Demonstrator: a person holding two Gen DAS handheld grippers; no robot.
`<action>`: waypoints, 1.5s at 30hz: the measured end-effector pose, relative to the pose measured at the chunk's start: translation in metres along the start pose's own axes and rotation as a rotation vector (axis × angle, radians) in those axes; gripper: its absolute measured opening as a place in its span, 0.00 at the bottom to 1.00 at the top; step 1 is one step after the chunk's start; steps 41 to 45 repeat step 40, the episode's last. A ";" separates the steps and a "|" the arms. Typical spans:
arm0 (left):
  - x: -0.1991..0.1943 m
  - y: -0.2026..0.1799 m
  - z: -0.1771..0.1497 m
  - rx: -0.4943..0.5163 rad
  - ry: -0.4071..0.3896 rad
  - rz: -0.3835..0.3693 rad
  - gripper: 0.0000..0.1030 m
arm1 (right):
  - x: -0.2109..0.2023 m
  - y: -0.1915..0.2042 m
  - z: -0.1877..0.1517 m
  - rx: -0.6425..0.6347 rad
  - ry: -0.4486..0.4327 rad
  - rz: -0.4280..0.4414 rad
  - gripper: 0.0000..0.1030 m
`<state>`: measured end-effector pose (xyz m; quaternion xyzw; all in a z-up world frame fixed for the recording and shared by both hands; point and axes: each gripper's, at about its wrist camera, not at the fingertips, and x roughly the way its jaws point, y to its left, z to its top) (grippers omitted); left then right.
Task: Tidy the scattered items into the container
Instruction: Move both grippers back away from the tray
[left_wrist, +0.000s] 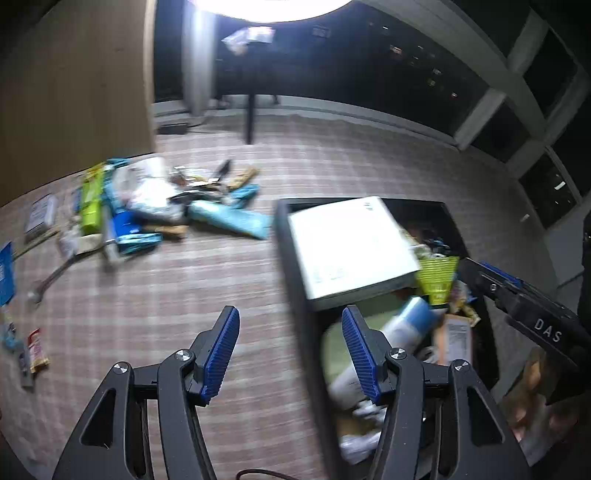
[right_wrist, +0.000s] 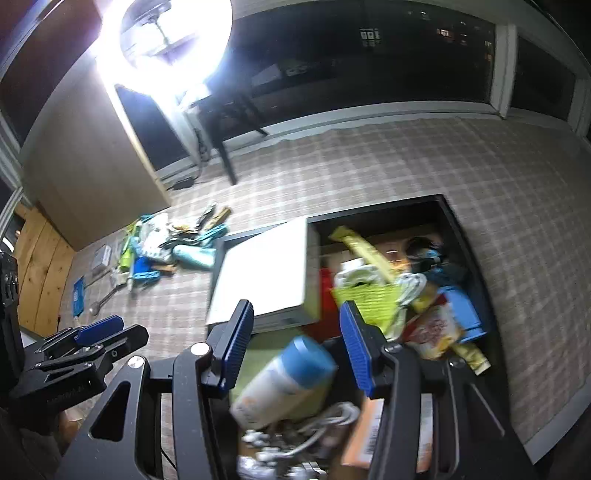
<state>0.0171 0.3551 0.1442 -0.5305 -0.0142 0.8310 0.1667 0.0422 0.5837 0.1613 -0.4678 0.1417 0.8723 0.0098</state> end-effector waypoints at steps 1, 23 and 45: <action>-0.005 0.011 -0.003 -0.010 -0.012 0.013 0.53 | 0.001 0.008 -0.002 -0.005 0.000 0.008 0.47; -0.083 0.178 -0.053 -0.099 -0.166 0.233 0.75 | 0.021 0.196 -0.052 -0.176 -0.011 0.123 0.54; -0.061 0.307 -0.090 -0.282 -0.060 0.331 0.76 | 0.076 0.209 -0.089 -0.088 0.056 0.063 0.59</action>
